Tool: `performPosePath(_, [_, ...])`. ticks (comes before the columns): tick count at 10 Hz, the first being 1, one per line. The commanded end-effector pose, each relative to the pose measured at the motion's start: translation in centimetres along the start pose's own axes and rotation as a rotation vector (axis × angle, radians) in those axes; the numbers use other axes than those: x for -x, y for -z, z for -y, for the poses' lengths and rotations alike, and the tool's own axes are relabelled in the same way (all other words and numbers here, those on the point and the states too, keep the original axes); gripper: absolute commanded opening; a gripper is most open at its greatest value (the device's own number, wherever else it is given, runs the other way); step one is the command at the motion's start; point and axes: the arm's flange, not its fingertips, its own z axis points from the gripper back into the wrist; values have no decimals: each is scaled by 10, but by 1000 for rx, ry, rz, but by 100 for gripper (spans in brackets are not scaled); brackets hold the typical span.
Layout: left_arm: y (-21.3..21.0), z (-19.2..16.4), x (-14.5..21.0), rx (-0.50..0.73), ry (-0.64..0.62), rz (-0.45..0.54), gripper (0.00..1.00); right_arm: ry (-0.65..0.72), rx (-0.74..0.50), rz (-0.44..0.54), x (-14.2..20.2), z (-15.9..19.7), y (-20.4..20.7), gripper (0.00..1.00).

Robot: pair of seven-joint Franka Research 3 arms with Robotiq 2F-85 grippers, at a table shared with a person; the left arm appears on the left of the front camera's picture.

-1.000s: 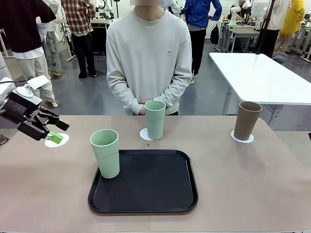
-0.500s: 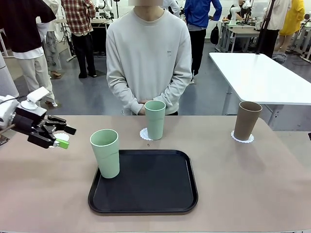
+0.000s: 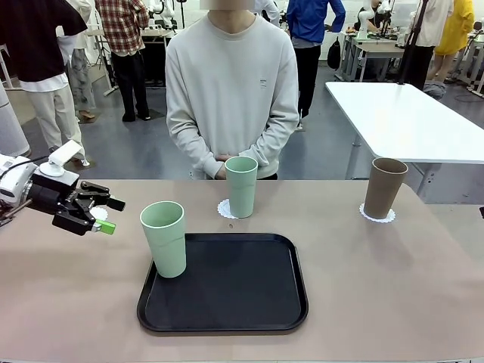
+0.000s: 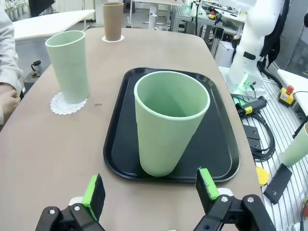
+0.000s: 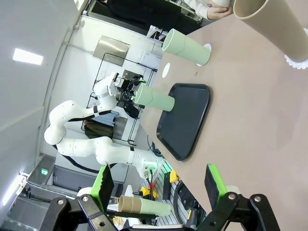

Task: Place coasters on the table and set cups on them.
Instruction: Take one Reusable plastic cup from the Flat Tray and place it on a coaster set by the human.

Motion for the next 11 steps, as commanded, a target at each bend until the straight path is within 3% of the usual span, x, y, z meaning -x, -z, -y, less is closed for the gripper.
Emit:
performPosePath(1, [4,-1,2,17,-6,13,100,-5,-9,2,0,0,0,100])
performPosePath(3, [2,0,1,8,-2,0,100,-5,-9,2,0,0,0,100])
performPosePath(6, [7,4,29,137,97,125,100,-5,-9,2,0,0,0,100])
performPosePath(10, [28,-7,58,141,130,287,100,-5,-9,2,0,0,0,100])
performPosePath(11, [34,-12,62,128,88,301,100,-5,-9,2,0,0,0,100])
